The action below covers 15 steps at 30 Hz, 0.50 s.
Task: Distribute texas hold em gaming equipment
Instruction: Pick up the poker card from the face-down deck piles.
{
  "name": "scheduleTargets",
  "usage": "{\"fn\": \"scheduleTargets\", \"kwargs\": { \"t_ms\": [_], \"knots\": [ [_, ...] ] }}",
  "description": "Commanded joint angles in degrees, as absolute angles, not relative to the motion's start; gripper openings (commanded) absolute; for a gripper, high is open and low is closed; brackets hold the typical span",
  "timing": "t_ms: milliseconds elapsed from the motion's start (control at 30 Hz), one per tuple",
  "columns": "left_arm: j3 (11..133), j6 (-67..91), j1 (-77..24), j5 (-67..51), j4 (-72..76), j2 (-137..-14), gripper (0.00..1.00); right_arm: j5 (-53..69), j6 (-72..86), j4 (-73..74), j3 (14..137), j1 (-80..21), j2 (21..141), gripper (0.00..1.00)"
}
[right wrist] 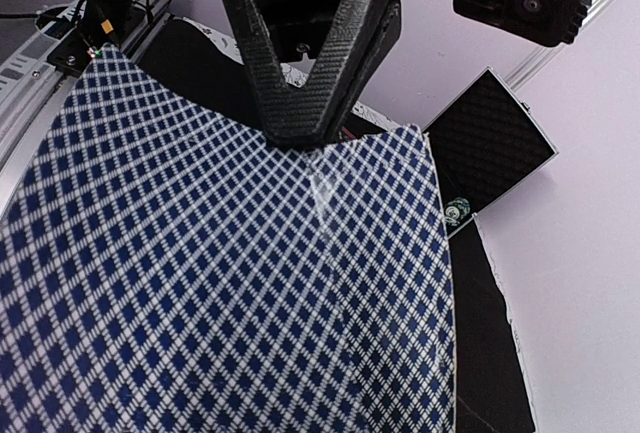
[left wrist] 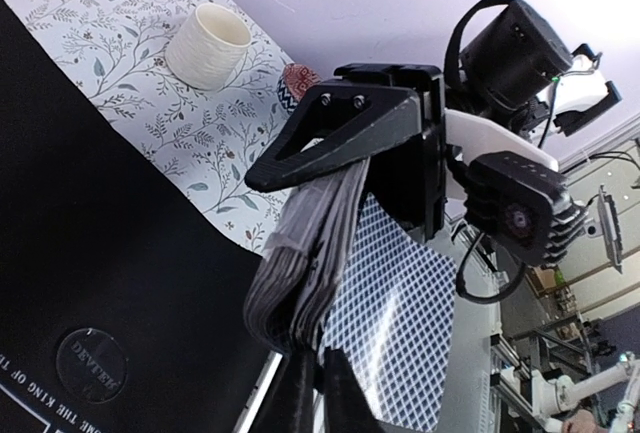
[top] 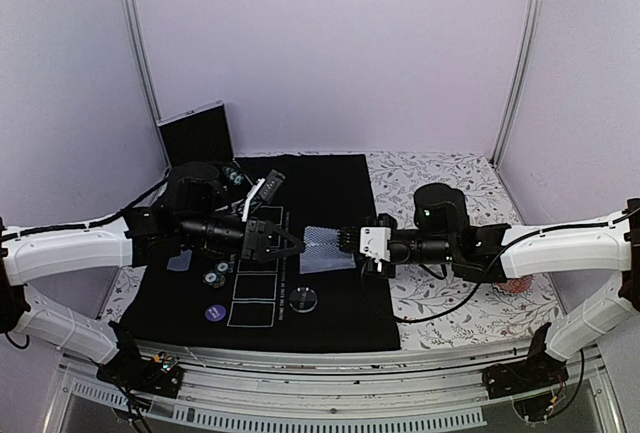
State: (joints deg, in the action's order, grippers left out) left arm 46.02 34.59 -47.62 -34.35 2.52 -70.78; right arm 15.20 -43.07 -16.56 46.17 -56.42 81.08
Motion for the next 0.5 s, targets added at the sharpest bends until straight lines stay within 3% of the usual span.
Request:
{"fn": "scheduleTargets", "kwargs": {
  "t_ms": [0, 467],
  "knots": [
    [46.57, 34.36, -48.3, -36.95, 4.09, -70.05, 0.0, 15.69, -42.45, -17.83, 47.28, -56.07, 80.88, 0.46],
    [47.65, 32.1, -48.16, -34.91, 1.3, -69.25, 0.0, 16.17, -42.04, -17.07, 47.61, -55.95, 81.07, 0.45]
  ]
}}
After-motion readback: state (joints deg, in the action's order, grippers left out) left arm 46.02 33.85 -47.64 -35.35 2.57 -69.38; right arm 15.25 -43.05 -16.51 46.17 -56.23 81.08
